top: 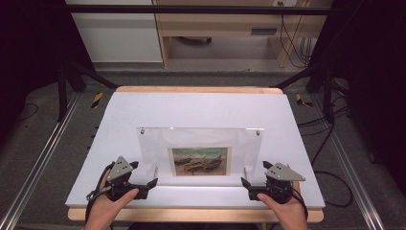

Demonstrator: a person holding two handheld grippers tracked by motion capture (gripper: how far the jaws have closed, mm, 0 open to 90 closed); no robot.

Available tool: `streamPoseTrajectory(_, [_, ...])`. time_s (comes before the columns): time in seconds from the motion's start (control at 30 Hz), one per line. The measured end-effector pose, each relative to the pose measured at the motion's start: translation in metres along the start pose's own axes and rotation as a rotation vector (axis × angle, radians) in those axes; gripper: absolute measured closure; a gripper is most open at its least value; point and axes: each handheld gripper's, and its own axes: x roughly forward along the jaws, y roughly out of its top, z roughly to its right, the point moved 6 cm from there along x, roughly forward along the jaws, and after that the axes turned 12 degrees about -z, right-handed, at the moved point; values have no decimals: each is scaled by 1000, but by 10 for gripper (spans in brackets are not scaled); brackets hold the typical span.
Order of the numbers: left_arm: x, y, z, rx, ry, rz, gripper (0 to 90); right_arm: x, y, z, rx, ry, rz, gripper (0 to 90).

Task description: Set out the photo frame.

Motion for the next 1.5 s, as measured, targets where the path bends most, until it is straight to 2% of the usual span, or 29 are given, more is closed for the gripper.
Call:
streamPoseTrajectory(0.43, [-12, -7, -11, -1, 18, 11, 61, -16, -12, 9, 22, -28, 6, 53])
streamPoseTrajectory(0.67, [-20, -11, -19, -8, 45, 17, 62, -27, -20, 20, 52, -55, 19, 60])
streamPoseTrajectory(0.97, [-30, -18, -38, -44, 102, 26, 65, -37, -27, 31, 90, -88, 34, 64])
streamPoseTrajectory(1.03, [-31, -19, -43, -54, 117, 28, 66, -38, -27, 34, 94, -104, 41, 67])
streamPoseTrajectory(1.07, [-31, -19, -47, -60, 138, 26, 66, -39, -28, 37, 111, -121, 41, 72])
streamPoseTrajectory(1.1, [-31, -19, -47, -60, 138, 26, 67, -39, -28, 37, 111, -121, 41, 72])
streamPoseTrajectory(1.13, [-32, -20, -51, -64, 160, 26, 68, -40, -29, 41, 131, -146, 37, 73])
streamPoseTrajectory(1.17, [-32, -20, -51, -64, 160, 26, 68, -40, -29, 41, 131, -146, 37, 73])
streamPoseTrajectory(1.23, [-30, -21, -58, -71, 195, 9, 71, -40, -30, 48, 167, -177, 30, 78])
streamPoseTrajectory(1.3, [-29, -22, -60, -79, 200, 0, 77, -40, -31, 51, 182, -189, 29, 84])
streamPoseTrajectory(1.37, [-26, -23, -66, -95, 213, -28, 80, -36, -34, 59, 225, -213, 0, 93])
streamPoseTrajectory(1.43, [-25, -23, -68, -95, 213, -31, 80, -35, -34, 61, 231, -220, -6, 96])
streamPoseTrajectory(1.5, [-21, -23, -72, -102, 224, -61, 83, -32, -32, 64, 235, -230, -22, 104])
